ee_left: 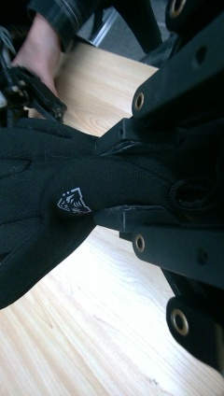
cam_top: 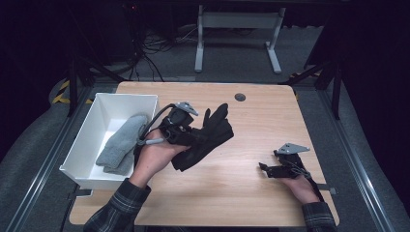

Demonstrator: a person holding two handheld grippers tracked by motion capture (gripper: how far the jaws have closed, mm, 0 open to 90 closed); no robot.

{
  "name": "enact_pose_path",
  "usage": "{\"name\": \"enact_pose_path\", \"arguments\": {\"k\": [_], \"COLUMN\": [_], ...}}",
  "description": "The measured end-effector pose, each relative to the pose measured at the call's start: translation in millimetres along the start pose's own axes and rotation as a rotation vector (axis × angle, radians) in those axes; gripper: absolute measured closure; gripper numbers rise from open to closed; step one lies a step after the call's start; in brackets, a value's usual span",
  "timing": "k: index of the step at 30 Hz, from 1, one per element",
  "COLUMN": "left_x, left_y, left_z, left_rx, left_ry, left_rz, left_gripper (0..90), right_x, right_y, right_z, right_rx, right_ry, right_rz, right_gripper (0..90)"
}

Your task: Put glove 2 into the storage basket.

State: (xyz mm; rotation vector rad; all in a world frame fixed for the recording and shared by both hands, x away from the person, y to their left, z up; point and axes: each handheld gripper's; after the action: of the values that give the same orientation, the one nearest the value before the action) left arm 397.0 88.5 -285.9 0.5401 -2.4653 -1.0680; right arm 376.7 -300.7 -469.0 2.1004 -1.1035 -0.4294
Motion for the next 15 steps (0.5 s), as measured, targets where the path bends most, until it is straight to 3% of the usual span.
{"name": "enact_pose_path", "arguments": {"k": [15], "left_x": [-29.7], "left_y": [59.7], "left_z": [21.7], "left_rx": [0.048], "left_ry": [0.063], "left_rz": [-0.098], "left_gripper": [69.3], "right_x": [-0.3], "right_y": [-0.2], "right_z": [-0.1], "right_rx": [-0.001], "right_ry": [-0.004], "right_rz": [0.005], "right_gripper": [17.2]}}
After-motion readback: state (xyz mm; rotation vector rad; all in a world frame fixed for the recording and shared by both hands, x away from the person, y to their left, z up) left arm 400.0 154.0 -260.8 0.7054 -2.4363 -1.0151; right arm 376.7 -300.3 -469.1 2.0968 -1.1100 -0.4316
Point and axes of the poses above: each handheld gripper's, and its own axes: y roughly backward along the jaws, z roughly out of its underside, x roughly to its right, and after that the axes turned 4 degrees about -x, right-handed
